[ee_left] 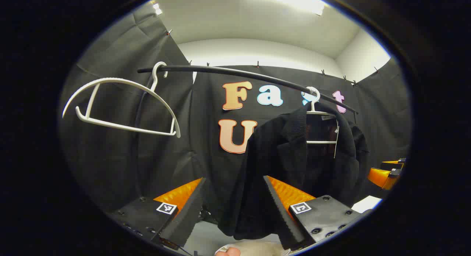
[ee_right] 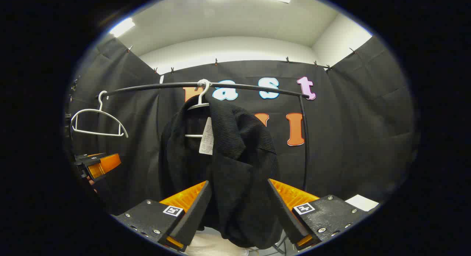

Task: Grasp the clothes on the hanger with both hands and then place them into the laundry hamper below.

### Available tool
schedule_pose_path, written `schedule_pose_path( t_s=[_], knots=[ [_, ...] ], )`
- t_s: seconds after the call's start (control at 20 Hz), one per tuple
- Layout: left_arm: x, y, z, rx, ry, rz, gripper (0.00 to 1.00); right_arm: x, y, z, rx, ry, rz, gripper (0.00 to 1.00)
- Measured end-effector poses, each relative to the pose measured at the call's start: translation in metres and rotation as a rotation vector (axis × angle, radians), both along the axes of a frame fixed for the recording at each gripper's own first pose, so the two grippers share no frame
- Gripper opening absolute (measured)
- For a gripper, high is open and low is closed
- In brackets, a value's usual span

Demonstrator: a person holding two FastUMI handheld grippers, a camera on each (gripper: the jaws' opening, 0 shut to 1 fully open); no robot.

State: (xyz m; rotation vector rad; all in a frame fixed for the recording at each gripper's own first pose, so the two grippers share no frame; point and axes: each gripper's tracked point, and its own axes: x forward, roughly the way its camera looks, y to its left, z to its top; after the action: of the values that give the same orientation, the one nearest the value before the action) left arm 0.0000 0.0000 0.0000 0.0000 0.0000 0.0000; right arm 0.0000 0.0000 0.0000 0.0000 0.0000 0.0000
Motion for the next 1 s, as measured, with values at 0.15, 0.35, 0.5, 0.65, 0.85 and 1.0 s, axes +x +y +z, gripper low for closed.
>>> schedule_pose_path(
  t_s=[0.15, 0.35, 0.5, 0.65, 0.85, 1.0],
  knots=[
    [0.005, 0.005, -0.002, -0.001, -0.003, 0.013, 0.92, 0.004, 0.003, -0.002, -0.002, -0.005, 0.003, 0.93],
    [0.004, 0.003, -0.003, 0.005, -0.003, 0.010, 0.92, 0.007, 0.008, -0.010, -0.003, 0.007, 0.015, 0.93],
    [0.007, 0.003, -0.002, 0.019, -0.011, 0.012, 0.92, 0.008, 0.010, -0.014, -0.013, 0.015, 0.018, 0.93],
    [0.008, -0.001, -0.001, 0.020, -0.014, 0.004, 0.92, 0.008, 0.012, -0.014, -0.016, 0.013, 0.018, 0.93],
    [0.007, 0.000, -0.003, 0.019, -0.012, 0.007, 0.92, 0.009, 0.014, -0.014, -0.012, 0.009, 0.019, 0.93],
    [0.006, 0.003, -0.003, 0.017, -0.011, 0.011, 0.92, 0.009, 0.016, -0.014, -0.012, 0.006, 0.022, 0.93]
  ],
)
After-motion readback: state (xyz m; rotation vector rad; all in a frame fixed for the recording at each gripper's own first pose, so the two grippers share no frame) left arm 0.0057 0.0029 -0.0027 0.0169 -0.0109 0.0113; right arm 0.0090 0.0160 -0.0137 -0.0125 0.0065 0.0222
